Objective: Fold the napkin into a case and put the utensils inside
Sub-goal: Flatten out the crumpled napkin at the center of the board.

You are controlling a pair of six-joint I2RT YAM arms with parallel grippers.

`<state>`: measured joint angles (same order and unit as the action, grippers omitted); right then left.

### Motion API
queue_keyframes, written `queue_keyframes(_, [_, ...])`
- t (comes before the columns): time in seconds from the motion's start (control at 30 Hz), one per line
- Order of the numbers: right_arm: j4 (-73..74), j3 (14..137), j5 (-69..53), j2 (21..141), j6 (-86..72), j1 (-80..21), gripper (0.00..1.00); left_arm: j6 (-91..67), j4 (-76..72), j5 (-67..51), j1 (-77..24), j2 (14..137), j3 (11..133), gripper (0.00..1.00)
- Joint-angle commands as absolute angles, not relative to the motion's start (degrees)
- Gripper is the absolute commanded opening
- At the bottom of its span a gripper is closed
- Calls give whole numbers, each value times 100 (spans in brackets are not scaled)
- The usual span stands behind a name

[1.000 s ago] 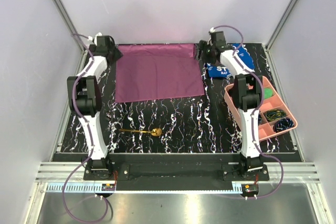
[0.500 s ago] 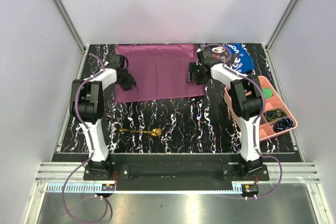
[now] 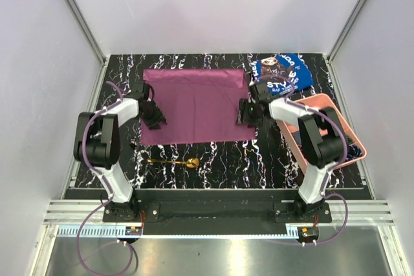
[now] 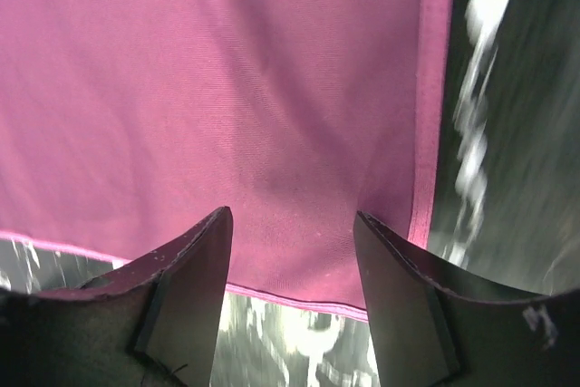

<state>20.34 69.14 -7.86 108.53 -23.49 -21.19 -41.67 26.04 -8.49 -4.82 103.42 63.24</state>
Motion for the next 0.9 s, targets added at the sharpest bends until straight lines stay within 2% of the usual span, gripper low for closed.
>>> queue_keyframes(0.0, [2180, 6047, -958, 10065, -2601, -2320, 65, -3578, 3032, -932, -457, 9625, 6100, 42])
queue_keyframes(0.1, [2276, 6336, -661, 9730, -2453, -2303, 69, -3516, 2892, -1001, -317, 9343, 6441, 47])
queue_keyframes(0.17, [2285, 6860, -353, 9782, -2199, -2285, 77, -3585, 2726, -1195, -107, 9448, 6879, 49])
queue_keyframes(0.23, [2320, 7345, -185, 10166, -2110, -2198, 79, -3743, 2541, -1728, 52, 9762, 7206, 49])
queue_keyframes(0.37, [2443, 8741, -211, 11081, -1908, -1786, 84, -4060, 2023, -1925, 430, 10396, 7987, 52])
queue_keyframes(0.4, [2417, 8910, -237, 11240, -1881, -1732, 85, -4087, 1969, -1890, 474, 10537, 8268, 59])
queue_keyframes(0.53, [2399, 9684, -404, 12074, -1688, -1512, 88, -4087, 1977, -1977, 659, 11589, 9198, 70])
queue_keyframes(0.63, [2364, 10246, -571, 12470, -1600, -1398, 86, -4113, 1802, -2214, 782, 12231, 9744, 72])
queue_keyframes(0.73, [2329, 10511, -686, 12769, -1477, -1319, 79, -4157, 1671, -2398, 800, 12716, 10150, 71])
queue_keyframes(0.77, [2320, 10573, -694, 12831, -1477, -1301, 74, -4288, 1426, -2452, 809, 12805, 10195, 70])
queue_keyframes(0.87, [2303, 10713, -993, 13043, -1581, -1213, 70, -4491, 1099, -2488, 800, 13069, 10353, 70])
